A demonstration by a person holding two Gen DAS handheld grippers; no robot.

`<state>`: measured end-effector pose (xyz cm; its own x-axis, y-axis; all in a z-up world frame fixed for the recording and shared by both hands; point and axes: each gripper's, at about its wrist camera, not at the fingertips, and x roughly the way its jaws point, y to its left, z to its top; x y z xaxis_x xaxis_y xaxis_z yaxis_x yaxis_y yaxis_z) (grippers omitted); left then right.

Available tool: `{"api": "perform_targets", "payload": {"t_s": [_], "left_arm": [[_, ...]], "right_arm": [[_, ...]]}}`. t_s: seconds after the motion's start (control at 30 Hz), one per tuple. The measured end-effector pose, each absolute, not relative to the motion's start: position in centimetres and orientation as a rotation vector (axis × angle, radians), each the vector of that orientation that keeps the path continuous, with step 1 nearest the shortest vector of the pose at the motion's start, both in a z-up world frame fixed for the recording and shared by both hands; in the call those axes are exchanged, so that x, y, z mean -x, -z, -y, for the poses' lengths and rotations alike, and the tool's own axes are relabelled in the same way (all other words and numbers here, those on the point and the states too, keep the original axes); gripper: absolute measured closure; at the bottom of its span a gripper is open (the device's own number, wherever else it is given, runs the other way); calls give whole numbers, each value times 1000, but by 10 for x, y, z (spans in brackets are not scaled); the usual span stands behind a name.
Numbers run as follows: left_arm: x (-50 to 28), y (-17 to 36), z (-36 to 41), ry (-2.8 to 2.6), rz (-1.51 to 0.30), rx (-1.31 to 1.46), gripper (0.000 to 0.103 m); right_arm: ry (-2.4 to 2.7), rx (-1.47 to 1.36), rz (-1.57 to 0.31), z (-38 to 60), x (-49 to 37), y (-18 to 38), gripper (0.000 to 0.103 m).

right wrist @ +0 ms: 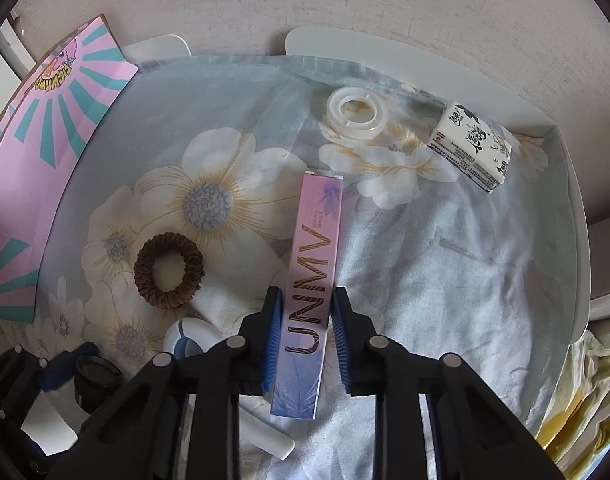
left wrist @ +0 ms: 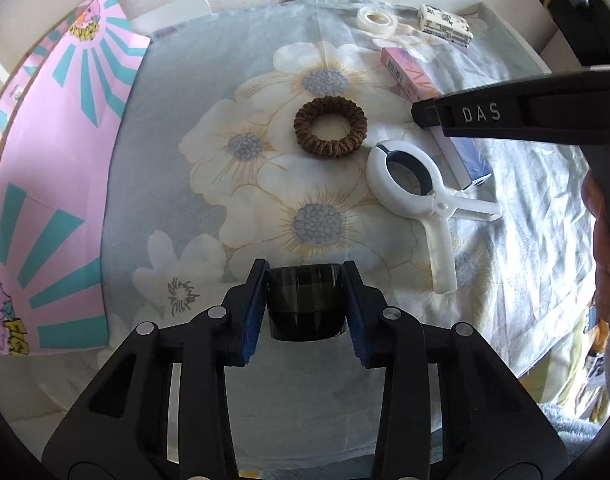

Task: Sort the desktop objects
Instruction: 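Grasp the pink UNMV box with the right gripper while the left gripper grasps the black cap, then carry the UNMV box and black cap into the cardboard box and release both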

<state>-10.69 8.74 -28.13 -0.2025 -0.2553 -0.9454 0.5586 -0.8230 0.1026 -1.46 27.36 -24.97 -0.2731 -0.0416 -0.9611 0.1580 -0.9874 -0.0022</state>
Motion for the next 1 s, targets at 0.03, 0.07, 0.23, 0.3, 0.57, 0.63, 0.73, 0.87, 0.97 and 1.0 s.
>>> {"api": "perform_targets", "payload": {"t_s": [0.03,0.07,0.23,0.3,0.57,0.63,0.73,0.87,0.97,1.0], "left_arm": [[107,281,-88,2061,-352,-1548,70],[107,281,-88,2060,-353,-1550,70],[105,279,-84,2051,-369,-1565,70],[105,279,-87,2053,-346,-1572,70],[111,264,-88,2080,-354,-1559,70],[111,257,-85,2089,-359,-1548,70],[113,248,-83,2104,-348,-1528,70],[116,233,-76,2127,-316,-1520,70],[122,218,-69,2146,-324,-1491,70],[125,211,-66,2158,-327,-1474,70]], "right_arm": [[2407,-1814,-139,-275,14,250,80],[2406,-1817,-130,-276,14,250,80],[2406,-1822,-105,-281,10,250,81],[2408,-1822,-101,-282,8,249,82],[2436,-1800,-57,-293,-1,238,82],[2445,-1791,-34,-298,-3,233,82],[2462,-1781,0,-306,-7,226,82],[2478,-1771,57,-312,-6,217,82],[2502,-1754,92,-308,-4,205,82],[2514,-1743,108,-305,-8,201,82]]}}
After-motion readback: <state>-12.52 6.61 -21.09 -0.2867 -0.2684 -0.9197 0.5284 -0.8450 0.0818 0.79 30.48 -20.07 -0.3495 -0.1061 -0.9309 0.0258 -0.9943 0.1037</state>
